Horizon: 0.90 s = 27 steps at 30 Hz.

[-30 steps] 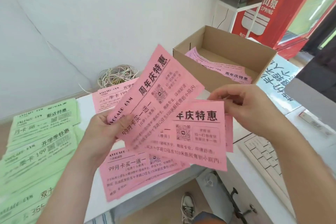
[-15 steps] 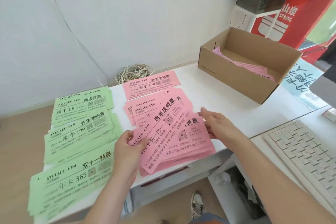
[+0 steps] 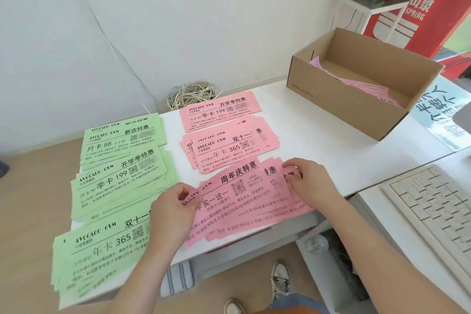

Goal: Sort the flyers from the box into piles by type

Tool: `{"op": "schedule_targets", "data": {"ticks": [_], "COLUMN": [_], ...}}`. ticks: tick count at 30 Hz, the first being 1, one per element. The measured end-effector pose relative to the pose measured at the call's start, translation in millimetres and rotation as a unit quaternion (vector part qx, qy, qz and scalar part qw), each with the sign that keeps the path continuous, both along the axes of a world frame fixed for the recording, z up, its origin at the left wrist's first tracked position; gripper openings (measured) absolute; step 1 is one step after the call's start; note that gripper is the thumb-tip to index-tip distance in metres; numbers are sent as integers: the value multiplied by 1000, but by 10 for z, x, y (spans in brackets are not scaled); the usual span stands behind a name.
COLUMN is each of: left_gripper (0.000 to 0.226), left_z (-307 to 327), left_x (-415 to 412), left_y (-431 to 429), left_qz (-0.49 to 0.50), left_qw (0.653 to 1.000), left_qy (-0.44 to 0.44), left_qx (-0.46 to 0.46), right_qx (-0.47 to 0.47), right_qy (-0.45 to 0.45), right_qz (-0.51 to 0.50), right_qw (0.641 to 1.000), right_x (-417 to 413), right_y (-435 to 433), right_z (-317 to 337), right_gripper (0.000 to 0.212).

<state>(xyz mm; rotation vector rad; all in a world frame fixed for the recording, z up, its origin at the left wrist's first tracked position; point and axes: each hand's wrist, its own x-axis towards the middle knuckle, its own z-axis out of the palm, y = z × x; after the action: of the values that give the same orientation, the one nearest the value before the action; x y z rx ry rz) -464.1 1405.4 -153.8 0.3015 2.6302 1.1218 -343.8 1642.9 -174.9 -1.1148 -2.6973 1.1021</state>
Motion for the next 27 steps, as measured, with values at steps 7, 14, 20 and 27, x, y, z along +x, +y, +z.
{"op": "schedule_targets", "data": {"ticks": [7, 14, 20, 27], "left_gripper": [22, 44, 65, 115], "left_z": [-39, -160, -337, -285], "left_x": [-139, -79, -93, 46], "left_y": [-2, 171, 147, 306], "left_qz": [-9, -79, -208, -384], "left_qw": [999, 993, 909, 856], "left_qy": [-33, 45, 280, 105], "left_qx": [17, -77, -227, -331], "right_qx": [-10, 76, 132, 136], "right_qy": [36, 30, -150, -169], "right_qz": [-36, -29, 130, 190], "right_qw": [999, 996, 971, 958], "right_x": [-59, -125, 66, 41], "right_y": [53, -82, -222, -282], "right_z": [-25, -130, 22, -2], "right_gripper": [30, 42, 123, 119]}}
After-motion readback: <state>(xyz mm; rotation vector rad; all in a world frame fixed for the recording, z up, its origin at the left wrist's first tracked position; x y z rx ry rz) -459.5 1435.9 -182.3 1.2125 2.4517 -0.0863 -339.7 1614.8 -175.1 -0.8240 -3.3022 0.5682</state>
